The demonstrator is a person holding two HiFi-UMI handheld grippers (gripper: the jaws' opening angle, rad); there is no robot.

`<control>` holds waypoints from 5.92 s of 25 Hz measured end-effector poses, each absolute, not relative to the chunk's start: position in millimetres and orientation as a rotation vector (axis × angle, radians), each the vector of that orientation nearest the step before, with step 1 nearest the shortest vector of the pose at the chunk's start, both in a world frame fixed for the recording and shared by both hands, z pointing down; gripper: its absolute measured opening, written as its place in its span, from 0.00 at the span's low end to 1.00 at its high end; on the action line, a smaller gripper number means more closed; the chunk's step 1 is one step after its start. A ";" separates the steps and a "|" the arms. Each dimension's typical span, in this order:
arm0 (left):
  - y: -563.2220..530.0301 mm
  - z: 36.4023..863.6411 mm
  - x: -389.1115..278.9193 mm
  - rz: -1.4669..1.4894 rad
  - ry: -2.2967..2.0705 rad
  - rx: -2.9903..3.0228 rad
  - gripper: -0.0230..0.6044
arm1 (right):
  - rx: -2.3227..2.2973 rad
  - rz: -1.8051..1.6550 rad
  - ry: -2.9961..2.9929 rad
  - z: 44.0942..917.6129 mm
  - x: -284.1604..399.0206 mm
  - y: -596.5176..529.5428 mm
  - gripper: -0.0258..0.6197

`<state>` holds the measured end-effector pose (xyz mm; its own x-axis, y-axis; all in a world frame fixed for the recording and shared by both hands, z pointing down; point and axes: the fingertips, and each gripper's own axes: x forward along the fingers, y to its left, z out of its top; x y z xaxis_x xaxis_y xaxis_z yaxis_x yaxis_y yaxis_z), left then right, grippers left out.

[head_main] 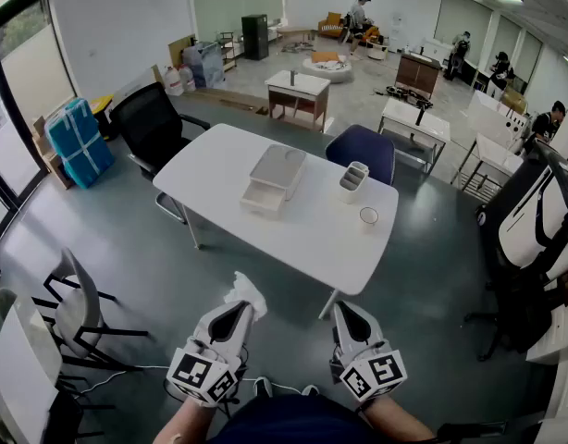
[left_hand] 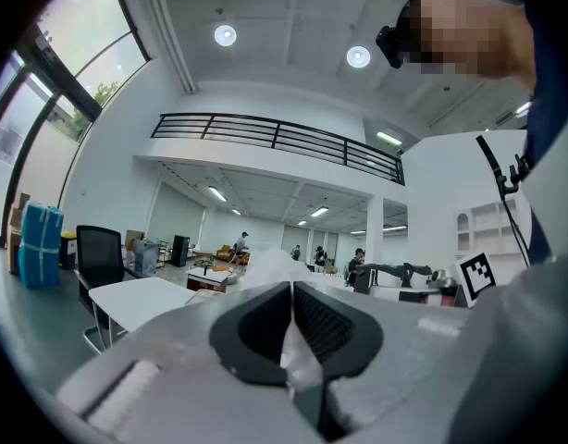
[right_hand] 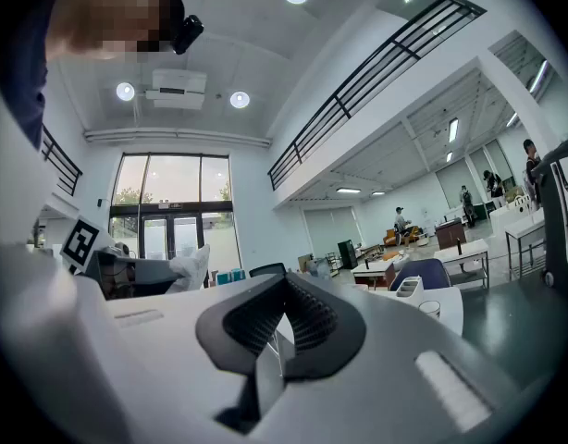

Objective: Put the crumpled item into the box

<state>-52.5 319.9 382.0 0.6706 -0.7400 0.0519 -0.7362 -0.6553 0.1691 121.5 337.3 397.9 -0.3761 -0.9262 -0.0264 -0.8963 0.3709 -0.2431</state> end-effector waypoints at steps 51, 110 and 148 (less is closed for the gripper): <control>154.7 417.2 -143.5 -0.011 -1.316 2.608 0.06 | -1.640 -0.489 2.515 448.1 58.4 155.2 0.04; -197.3 460.0 -129.8 0.066 -0.822 2.728 0.06 | -2.110 -0.537 2.202 468.5 67.4 -130.4 0.04; -233.2 651.9 -0.5 1.153 -0.423 2.920 0.06 | -2.087 -0.721 2.094 512.1 164.8 -199.5 0.04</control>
<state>-0.5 -233.2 651.9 0.6994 -0.2555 0.6675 -0.2368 -0.9640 -0.1209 164.8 -199.5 512.1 -0.0568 -0.9649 0.2565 -0.9181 -0.0504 -0.3931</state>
